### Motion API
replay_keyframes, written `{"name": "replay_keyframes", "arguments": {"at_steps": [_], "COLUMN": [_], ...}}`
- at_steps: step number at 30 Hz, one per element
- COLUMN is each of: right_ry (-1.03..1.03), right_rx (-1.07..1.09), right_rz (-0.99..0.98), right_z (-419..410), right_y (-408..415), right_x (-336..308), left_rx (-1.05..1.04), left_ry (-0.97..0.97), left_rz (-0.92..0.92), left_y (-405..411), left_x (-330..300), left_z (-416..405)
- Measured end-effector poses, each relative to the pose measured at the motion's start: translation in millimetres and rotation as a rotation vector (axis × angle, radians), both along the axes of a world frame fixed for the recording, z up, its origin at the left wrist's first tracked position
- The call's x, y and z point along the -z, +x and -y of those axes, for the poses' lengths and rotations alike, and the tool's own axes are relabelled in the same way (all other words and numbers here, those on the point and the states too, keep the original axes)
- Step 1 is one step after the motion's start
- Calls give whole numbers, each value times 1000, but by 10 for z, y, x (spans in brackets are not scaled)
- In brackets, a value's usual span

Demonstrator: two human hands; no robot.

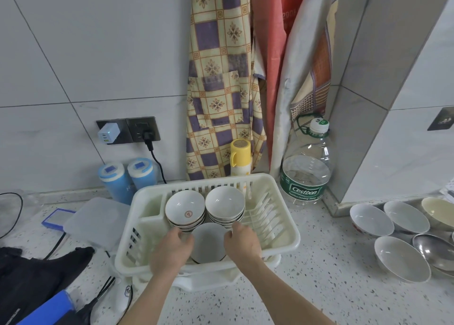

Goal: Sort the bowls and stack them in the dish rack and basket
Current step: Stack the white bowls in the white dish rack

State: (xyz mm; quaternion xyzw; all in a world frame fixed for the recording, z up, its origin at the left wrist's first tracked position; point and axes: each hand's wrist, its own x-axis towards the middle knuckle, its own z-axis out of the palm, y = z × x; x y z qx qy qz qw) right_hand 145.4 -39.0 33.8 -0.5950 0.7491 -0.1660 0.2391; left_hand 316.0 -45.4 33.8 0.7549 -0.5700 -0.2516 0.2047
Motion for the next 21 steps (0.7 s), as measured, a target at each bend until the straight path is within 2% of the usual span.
{"name": "replay_keyframes", "arguments": {"at_steps": [2, 4, 6, 9, 12, 16, 21], "right_ry": [-145, -234, -296, -346, -346, -320, -350], "right_rx": [-71, -215, -306, -190, 10, 243, 554], "right_rz": [91, 300, 515, 719, 807, 837, 982], "right_z": [-60, -170, -319, -583, -837, -1117, -1366], "right_y": [-39, -92, -237, -661, -1137, -1886, -2725], "right_x": [25, 9, -23, -11, 12, 102, 254], "left_rx": [-66, -134, -216, -369, -396, -244, -4], "left_ry": [-110, -191, -273, -450, -563, -459, -204], "left_rz": [-52, -90, -208, -566, -799, -948, -849], "left_y": [-9, -1, -20, -259, -668, -1556, -2659], "left_x": [-28, -45, -93, -212, -283, -164, 145], "left_z": [-48, -104, -170, -353, -628, -984, -1222]}}
